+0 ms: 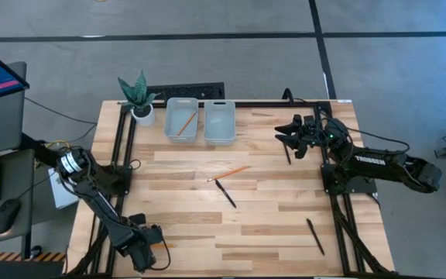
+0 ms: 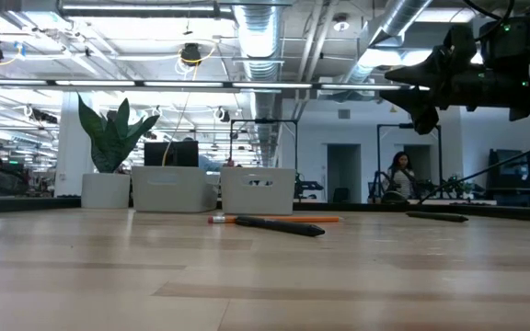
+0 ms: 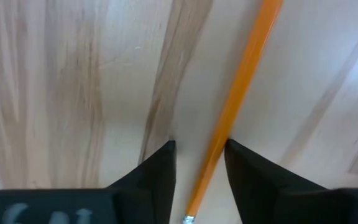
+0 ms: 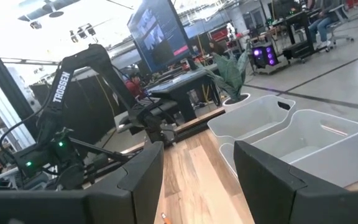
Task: Sort pens & pencils
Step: Put the bottom pencil into the left bin
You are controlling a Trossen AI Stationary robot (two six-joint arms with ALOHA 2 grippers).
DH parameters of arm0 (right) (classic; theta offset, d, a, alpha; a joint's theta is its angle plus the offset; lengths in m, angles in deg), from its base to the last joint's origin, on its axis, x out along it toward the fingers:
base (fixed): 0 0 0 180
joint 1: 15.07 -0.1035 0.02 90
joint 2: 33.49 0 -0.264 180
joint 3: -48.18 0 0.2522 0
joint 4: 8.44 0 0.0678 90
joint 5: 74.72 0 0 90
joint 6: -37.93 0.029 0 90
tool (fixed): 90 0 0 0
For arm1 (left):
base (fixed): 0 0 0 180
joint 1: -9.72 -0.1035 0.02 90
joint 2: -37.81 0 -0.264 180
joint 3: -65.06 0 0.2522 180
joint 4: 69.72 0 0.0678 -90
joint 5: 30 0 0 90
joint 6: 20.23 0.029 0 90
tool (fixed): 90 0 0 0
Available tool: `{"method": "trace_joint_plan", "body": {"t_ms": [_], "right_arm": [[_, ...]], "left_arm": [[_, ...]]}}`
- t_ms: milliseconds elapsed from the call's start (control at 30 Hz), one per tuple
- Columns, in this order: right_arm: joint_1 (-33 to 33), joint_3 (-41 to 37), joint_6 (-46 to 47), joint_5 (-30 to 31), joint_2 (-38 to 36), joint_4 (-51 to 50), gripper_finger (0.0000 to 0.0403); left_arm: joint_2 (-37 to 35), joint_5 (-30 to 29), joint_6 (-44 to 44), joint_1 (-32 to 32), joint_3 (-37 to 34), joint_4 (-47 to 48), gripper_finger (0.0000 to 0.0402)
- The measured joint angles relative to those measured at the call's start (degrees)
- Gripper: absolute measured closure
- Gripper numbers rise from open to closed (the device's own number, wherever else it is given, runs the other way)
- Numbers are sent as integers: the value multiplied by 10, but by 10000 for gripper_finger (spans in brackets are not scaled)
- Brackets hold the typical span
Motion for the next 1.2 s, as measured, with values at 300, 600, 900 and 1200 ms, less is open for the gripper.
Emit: {"method": "trace_joint_plan", "body": {"t_ms": [300,600,900,1200], "right_arm": [[0,0,-1,0,0,0,186],[0,0,-1,0,0,-1,186],[0,0,-1,0,0,-2,186],[0,0,-1,0,0,-5,186]], "left_arm": [[1,-11,22,0,0,0,320],[1,-13,31,0,0,-1,332],[2,-14,43,-1,0,-3,363],[2,-16,44,-3,0,-4,391]]}}
